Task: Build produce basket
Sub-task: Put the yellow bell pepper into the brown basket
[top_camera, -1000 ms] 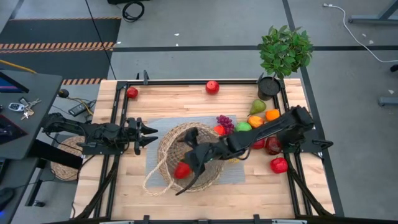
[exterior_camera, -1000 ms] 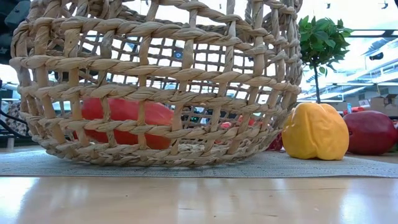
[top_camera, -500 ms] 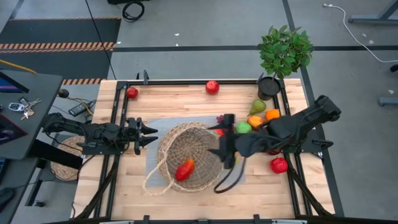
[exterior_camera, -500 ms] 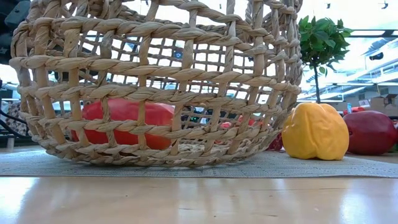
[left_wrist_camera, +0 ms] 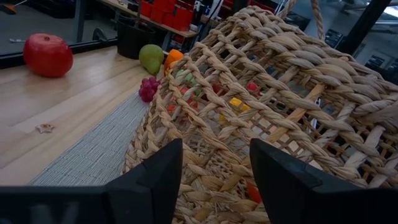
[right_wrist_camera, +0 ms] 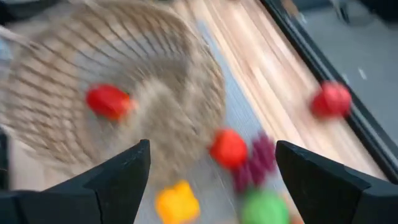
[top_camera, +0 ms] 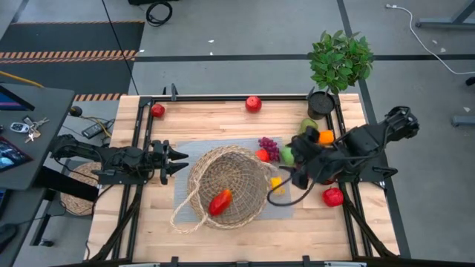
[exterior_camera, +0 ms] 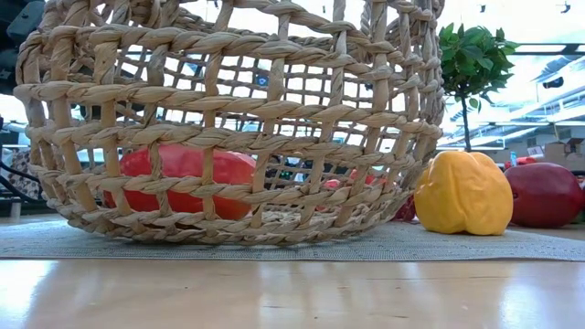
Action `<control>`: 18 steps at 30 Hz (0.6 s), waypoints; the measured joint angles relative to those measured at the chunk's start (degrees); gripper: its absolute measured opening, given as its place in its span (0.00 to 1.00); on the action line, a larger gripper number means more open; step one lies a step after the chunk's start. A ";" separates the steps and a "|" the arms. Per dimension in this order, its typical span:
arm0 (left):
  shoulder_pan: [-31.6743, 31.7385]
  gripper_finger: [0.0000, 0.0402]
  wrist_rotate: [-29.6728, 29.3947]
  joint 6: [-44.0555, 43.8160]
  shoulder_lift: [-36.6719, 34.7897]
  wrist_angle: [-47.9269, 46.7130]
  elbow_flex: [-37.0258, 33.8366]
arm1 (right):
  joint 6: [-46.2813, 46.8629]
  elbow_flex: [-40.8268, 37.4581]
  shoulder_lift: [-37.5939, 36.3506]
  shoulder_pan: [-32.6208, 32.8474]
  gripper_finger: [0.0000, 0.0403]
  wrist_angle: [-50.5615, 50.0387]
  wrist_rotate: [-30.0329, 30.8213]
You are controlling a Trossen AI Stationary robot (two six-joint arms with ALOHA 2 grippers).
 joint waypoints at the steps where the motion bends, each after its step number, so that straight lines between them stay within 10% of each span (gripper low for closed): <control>1: 0.00 0.49 0.00 0.00 0.00 0.00 0.00 | 2.17 -0.01 -0.04 0.06 0.87 -2.83 -0.75; 18: 0.00 0.49 0.00 0.02 0.00 0.00 0.00 | 29.67 -9.70 0.15 11.58 0.87 -12.85 -7.63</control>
